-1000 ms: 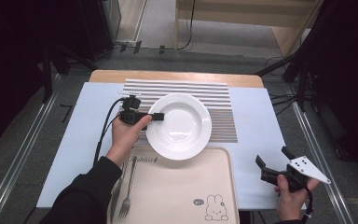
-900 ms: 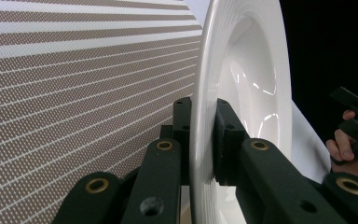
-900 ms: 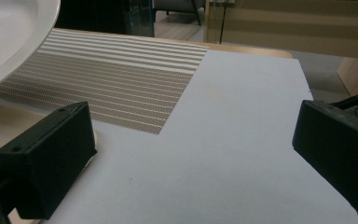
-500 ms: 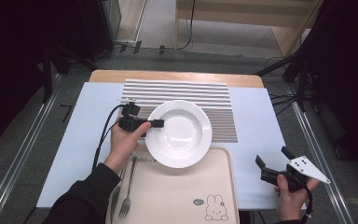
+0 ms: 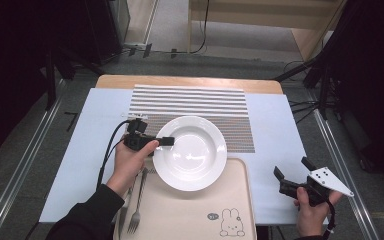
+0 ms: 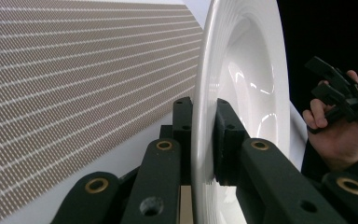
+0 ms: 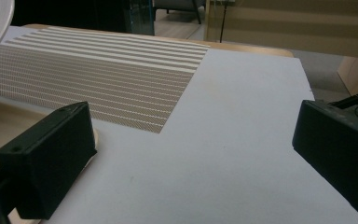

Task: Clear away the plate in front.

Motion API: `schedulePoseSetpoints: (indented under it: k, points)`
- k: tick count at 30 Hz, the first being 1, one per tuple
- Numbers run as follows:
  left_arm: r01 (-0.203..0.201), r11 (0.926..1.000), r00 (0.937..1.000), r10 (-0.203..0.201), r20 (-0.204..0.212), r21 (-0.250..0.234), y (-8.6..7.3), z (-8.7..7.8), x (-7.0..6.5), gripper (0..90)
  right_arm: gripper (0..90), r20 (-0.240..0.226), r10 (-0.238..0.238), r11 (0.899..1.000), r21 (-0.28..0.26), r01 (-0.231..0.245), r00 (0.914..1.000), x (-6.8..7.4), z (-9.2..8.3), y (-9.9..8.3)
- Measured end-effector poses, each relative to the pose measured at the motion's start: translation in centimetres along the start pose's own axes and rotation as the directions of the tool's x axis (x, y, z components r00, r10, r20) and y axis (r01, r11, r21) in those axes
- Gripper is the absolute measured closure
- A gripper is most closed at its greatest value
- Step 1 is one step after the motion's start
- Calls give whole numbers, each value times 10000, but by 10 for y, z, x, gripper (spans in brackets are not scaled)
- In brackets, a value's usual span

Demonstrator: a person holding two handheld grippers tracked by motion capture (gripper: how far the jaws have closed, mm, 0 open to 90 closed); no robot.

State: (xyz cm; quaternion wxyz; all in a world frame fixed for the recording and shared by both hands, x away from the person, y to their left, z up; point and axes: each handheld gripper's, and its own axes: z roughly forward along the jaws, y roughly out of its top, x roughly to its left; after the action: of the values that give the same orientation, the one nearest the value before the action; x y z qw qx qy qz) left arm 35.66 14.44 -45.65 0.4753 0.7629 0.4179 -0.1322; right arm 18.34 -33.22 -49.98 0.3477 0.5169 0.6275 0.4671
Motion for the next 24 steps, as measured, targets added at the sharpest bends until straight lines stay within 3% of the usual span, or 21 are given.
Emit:
schedulePoseSetpoints:
  k: [7,24]
  points:
    - [-13,9997,10000,13,1,247,-13,0,-3,818,0,4,12,10000,17,-12,10000,1,0,0]
    - [-40,9973,9988,3,496,736,-43,1,-13,813,0,22,10,10000,16,-10,10000,1,0,0]
